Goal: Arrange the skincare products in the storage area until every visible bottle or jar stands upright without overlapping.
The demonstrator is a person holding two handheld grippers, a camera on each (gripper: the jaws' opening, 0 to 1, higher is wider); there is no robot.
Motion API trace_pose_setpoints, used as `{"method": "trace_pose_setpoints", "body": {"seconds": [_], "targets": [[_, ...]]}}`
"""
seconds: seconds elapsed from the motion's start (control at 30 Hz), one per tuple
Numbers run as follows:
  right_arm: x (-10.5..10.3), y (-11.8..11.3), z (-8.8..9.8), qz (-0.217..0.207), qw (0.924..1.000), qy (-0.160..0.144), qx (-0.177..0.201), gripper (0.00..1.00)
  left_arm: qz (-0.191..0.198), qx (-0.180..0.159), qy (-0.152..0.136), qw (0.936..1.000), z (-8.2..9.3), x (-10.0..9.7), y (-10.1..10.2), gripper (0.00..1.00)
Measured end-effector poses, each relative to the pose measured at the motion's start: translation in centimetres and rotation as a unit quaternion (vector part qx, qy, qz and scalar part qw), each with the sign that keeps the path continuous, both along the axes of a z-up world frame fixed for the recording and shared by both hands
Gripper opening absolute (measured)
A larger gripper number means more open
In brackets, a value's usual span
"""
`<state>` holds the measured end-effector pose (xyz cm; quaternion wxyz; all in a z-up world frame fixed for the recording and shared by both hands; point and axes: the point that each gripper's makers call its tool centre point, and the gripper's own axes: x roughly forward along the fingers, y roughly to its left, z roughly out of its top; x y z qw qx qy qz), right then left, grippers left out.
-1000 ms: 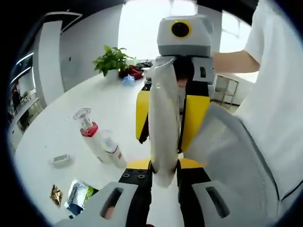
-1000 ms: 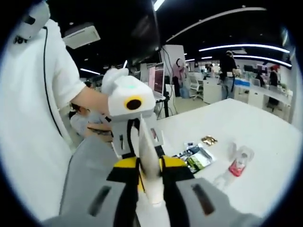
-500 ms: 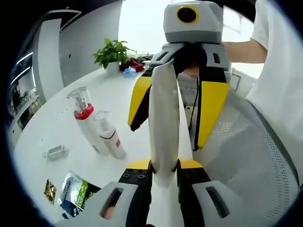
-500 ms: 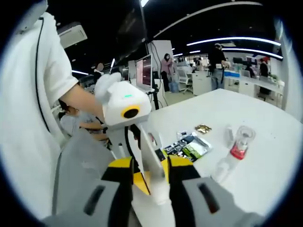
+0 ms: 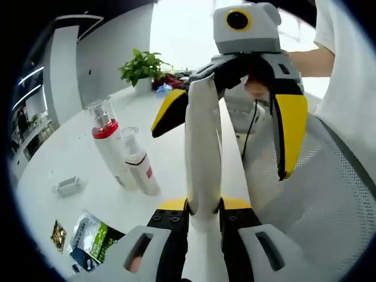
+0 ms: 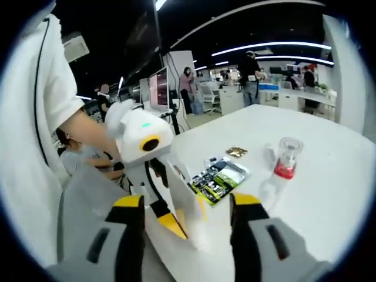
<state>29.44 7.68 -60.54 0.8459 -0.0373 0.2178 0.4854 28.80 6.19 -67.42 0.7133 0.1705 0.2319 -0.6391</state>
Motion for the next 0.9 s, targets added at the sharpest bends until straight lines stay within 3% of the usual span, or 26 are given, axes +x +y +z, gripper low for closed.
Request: {"method": "trace_pose_setpoints", "body": {"seconds": [0.9], "targets": [[1.0, -5.1, -1.5, -0.109, 0.9939, 0.021, 0.005, 0.71, 0.007, 0.005, -0.02, 0.9998, 0.3, 7.3, 0.1, 0.16]]}}
